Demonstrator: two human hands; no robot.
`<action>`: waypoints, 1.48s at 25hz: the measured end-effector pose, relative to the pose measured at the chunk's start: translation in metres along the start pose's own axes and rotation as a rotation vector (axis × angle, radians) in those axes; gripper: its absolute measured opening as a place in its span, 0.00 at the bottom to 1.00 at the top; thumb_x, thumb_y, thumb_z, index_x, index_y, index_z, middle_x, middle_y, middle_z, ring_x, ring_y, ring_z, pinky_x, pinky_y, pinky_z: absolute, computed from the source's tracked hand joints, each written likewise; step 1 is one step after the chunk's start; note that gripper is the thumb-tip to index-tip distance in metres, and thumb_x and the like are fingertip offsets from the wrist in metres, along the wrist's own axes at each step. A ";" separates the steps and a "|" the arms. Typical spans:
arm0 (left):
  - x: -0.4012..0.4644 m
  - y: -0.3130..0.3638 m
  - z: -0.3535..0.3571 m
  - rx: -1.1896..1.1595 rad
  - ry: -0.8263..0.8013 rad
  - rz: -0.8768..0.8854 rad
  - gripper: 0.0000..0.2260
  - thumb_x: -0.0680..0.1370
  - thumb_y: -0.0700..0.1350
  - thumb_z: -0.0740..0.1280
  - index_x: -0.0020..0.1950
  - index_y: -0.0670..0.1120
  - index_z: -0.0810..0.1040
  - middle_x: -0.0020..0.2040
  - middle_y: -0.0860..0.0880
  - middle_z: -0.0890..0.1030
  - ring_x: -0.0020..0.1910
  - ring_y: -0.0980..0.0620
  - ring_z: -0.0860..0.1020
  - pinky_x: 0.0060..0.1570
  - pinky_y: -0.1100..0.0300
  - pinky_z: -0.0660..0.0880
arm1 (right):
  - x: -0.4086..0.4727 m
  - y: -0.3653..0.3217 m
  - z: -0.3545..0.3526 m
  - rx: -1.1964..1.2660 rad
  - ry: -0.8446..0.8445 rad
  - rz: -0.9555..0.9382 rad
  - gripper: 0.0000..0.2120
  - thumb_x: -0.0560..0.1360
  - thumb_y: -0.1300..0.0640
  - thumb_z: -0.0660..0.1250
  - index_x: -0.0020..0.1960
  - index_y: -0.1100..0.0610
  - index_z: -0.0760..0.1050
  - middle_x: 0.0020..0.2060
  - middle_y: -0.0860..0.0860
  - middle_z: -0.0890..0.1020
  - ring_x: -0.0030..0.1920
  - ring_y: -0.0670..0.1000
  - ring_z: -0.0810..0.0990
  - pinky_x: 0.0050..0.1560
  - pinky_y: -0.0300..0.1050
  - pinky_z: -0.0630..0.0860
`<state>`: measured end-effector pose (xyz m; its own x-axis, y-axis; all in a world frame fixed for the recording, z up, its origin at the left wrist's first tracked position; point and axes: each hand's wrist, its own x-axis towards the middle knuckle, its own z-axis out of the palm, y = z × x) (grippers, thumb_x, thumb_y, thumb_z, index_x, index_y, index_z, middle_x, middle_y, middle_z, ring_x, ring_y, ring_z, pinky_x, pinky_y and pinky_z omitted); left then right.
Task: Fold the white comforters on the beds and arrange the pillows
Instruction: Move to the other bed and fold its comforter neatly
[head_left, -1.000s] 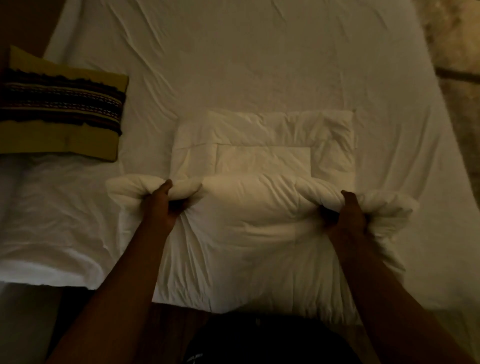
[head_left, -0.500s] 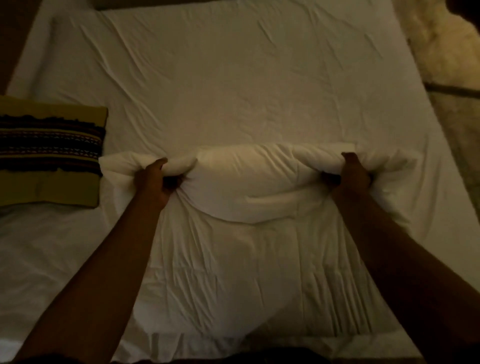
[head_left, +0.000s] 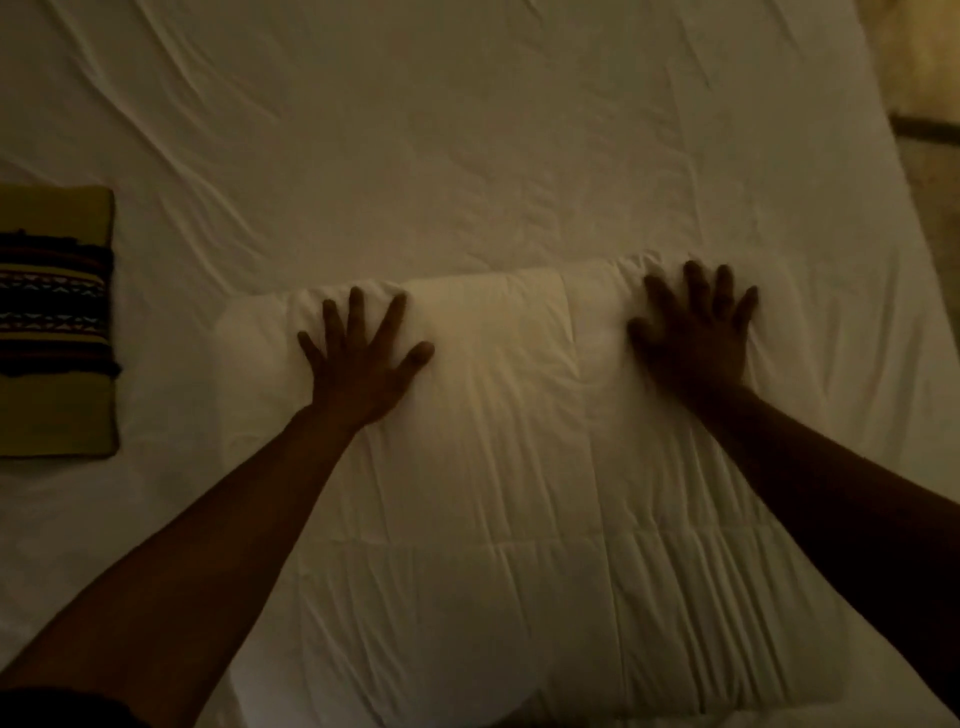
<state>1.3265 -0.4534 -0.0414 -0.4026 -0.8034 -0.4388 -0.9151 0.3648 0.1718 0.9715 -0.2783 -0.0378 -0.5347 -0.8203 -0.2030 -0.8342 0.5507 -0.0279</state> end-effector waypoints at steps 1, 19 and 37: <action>0.011 0.001 0.011 0.016 0.013 -0.002 0.34 0.72 0.77 0.41 0.74 0.70 0.33 0.80 0.51 0.37 0.79 0.41 0.37 0.71 0.30 0.38 | 0.007 0.010 0.008 -0.037 -0.046 0.011 0.31 0.77 0.31 0.48 0.78 0.38 0.49 0.80 0.51 0.48 0.79 0.59 0.40 0.73 0.63 0.31; 0.107 -0.025 0.173 0.138 0.230 0.099 0.38 0.68 0.63 0.57 0.74 0.46 0.60 0.79 0.36 0.55 0.77 0.32 0.48 0.71 0.32 0.38 | 0.061 0.027 0.201 0.066 0.272 -0.144 0.31 0.77 0.42 0.57 0.76 0.55 0.65 0.77 0.65 0.57 0.77 0.71 0.50 0.72 0.74 0.45; 0.078 -0.019 0.156 0.123 0.382 0.073 0.33 0.79 0.66 0.48 0.81 0.53 0.50 0.80 0.45 0.55 0.79 0.39 0.50 0.73 0.32 0.46 | 0.034 0.016 0.166 -0.024 0.256 -0.040 0.31 0.80 0.38 0.51 0.80 0.47 0.51 0.79 0.58 0.52 0.79 0.64 0.46 0.74 0.70 0.44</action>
<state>1.3160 -0.4498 -0.2164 -0.4665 -0.8820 -0.0657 -0.8838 0.4620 0.0733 0.9626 -0.2722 -0.2073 -0.5151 -0.8555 0.0527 -0.8569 0.5155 -0.0067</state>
